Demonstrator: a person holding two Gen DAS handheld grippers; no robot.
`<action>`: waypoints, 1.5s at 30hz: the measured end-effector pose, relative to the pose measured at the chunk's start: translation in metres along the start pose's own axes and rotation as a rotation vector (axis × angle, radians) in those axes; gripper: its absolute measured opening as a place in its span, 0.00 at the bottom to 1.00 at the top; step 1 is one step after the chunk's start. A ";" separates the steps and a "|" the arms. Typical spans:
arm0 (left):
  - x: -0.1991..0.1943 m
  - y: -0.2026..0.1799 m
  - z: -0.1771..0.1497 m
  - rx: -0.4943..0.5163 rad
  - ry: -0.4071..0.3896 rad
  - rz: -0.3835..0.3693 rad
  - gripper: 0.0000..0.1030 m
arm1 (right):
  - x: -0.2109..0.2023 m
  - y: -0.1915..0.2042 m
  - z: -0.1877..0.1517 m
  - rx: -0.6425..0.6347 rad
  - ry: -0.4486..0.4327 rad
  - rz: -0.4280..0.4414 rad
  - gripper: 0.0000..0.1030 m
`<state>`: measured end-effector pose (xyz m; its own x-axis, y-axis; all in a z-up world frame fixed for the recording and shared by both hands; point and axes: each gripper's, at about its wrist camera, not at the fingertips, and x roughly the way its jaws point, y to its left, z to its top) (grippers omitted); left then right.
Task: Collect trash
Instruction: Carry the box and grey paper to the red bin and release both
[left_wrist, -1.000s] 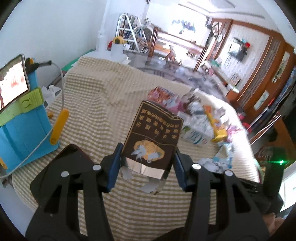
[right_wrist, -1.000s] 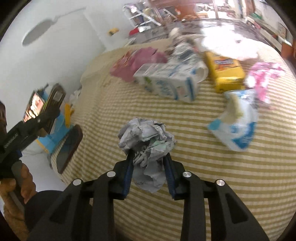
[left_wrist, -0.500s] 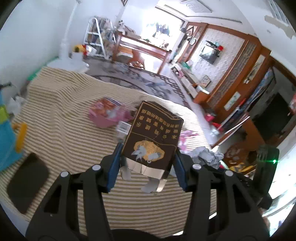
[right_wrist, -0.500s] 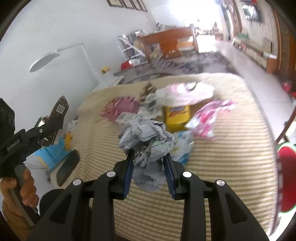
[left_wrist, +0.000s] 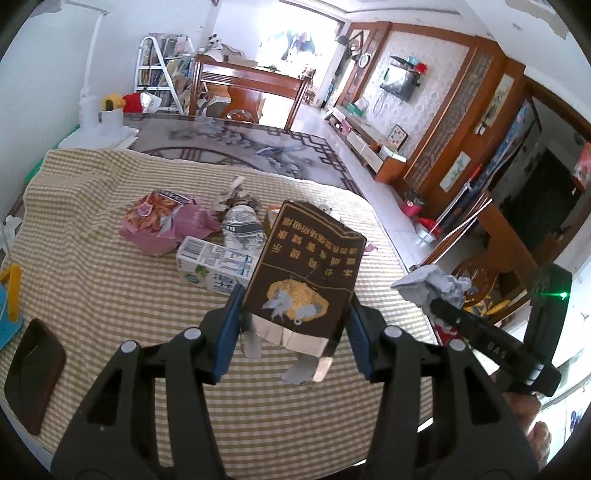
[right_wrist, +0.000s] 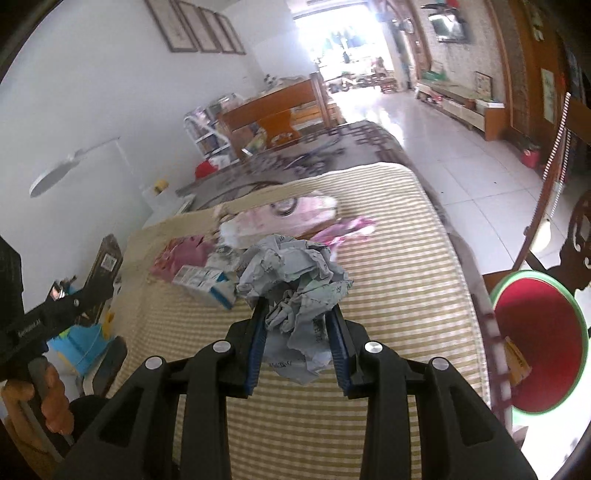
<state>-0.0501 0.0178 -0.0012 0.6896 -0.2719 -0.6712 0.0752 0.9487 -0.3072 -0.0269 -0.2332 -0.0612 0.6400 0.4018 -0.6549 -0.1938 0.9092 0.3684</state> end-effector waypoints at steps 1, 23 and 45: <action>0.002 -0.002 0.000 0.003 0.002 0.000 0.48 | 0.000 -0.003 0.000 0.008 -0.001 0.000 0.30; 0.057 -0.050 -0.024 0.075 0.149 -0.063 0.48 | -0.018 -0.049 -0.007 0.125 -0.043 -0.056 0.30; 0.115 -0.170 -0.045 0.218 0.257 -0.275 0.48 | -0.082 -0.148 -0.020 0.317 -0.200 -0.368 0.30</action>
<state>-0.0163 -0.1822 -0.0563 0.4229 -0.5248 -0.7388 0.4005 0.8396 -0.3671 -0.0655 -0.3988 -0.0751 0.7589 0.0056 -0.6512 0.2852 0.8961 0.3401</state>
